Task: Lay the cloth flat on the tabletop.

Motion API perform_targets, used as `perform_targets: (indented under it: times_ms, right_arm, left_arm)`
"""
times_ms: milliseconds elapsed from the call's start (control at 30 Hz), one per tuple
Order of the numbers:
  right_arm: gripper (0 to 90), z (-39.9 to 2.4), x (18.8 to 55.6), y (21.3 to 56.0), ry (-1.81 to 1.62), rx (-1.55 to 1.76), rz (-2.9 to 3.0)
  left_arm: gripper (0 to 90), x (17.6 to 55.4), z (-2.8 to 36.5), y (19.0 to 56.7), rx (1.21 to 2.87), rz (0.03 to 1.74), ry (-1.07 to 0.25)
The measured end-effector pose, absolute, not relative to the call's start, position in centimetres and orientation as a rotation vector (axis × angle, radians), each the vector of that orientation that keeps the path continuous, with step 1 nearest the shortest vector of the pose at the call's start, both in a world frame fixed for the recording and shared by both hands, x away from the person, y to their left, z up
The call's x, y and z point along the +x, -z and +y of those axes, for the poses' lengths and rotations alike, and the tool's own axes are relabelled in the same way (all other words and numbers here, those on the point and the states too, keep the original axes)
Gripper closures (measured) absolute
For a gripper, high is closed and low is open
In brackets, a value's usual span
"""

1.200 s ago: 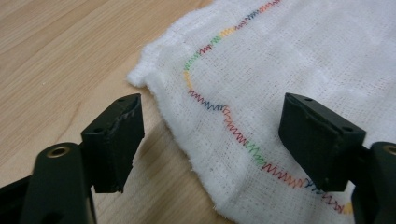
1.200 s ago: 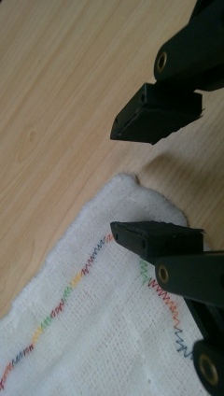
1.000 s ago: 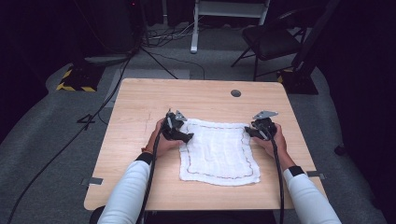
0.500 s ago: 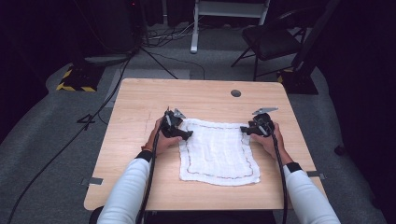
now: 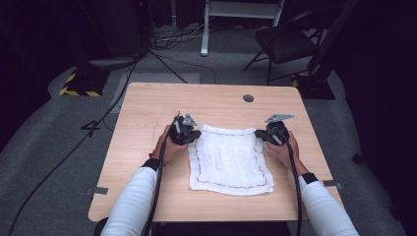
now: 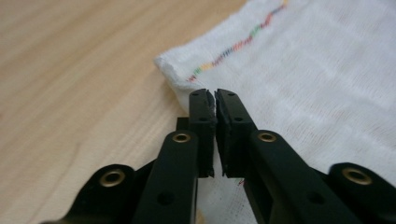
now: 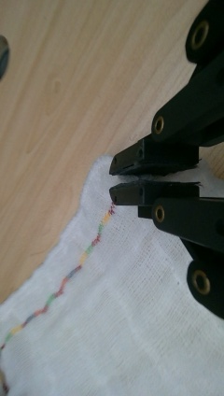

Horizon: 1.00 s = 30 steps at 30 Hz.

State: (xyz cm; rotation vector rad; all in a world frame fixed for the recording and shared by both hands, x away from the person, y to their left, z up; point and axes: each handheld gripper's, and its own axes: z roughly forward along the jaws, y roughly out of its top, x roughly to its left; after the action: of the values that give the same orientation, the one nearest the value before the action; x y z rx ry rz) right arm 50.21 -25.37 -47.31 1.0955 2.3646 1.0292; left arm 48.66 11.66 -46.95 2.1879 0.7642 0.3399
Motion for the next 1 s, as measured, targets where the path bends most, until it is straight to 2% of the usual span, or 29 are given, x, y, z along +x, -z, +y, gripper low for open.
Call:
perform_targets:
  times_ms: [167, 233, 267, 300, 400, 467, 500, 533, 600, 667, 767, 933, 1000]
  right_arm:
    - [84.7, -25.6, 49.3, 45.2, -1.069, 1.036, 2.332]
    - [84.8, -25.6, 49.0, 44.7, -1.070, 1.015, 2.323]
    - [84.9, -25.5, 48.9, 44.6, -1.070, 1.002, 2.318]
    - [85.0, -25.5, 48.9, 44.4, -1.070, 0.996, 2.316]
    - [85.0, -25.4, 48.8, 44.0, -1.078, 0.977, 2.309]
    - [85.1, -25.3, 48.8, 43.8, -1.073, 0.972, 2.304]
    - [85.1, -25.2, 48.9, 43.6, -1.072, 0.967, 2.301]
    - [85.1, -25.2, 48.9, 43.5, -1.069, 0.963, 2.300]
    - [85.1, -25.1, 49.0, 43.1, -1.070, 0.954, 2.291]
    - [85.0, -25.0, 49.1, 42.9, -1.078, 0.954, 2.282]
    - [85.1, -24.8, 49.3, 42.9, -1.069, 0.946, 2.284]
    - [85.0, -24.7, 50.0, 43.5, -1.049, 0.954, 2.285]
    - [85.0, -24.8, 50.4, 43.8, -1.032, 0.965, 2.288]
  left_arm:
    - [87.7, 48.5, 12.1, 46.1, 2.158, 0.753, -0.338]
    - [84.9, 48.5, 12.1, 46.2, 2.161, 0.768, -0.355]
    - [80.7, 48.5, 12.0, 46.2, 2.166, 0.770, -0.365]
    - [83.0, 48.5, 11.9, 46.2, 2.170, 0.766, -0.373]
    - [78.6, 48.7, 11.6, 46.2, 2.189, 0.756, -0.389]
    - [79.8, 48.9, 11.3, 46.3, 2.191, 0.749, -0.372]
    - [76.1, 49.0, 11.2, 46.4, 2.197, 0.754, -0.368]
    - [68.8, 49.2, 10.9, 46.5, 2.203, 0.775, -0.373]
    - [48.4, 49.7, 10.5, 47.0, 2.230, 0.829, -0.382]
    - [40.6, 50.2, 10.2, 47.6, 2.251, 0.868, -0.388]
    - [34.6, 50.8, 10.1, 48.3, 2.255, 0.903, -0.378]
    - [32.8, 52.4, 10.0, 49.5, 2.231, 0.969, -0.306]
    - [37.6, 52.8, 9.9, 49.4, 2.228, 0.960, -0.296]
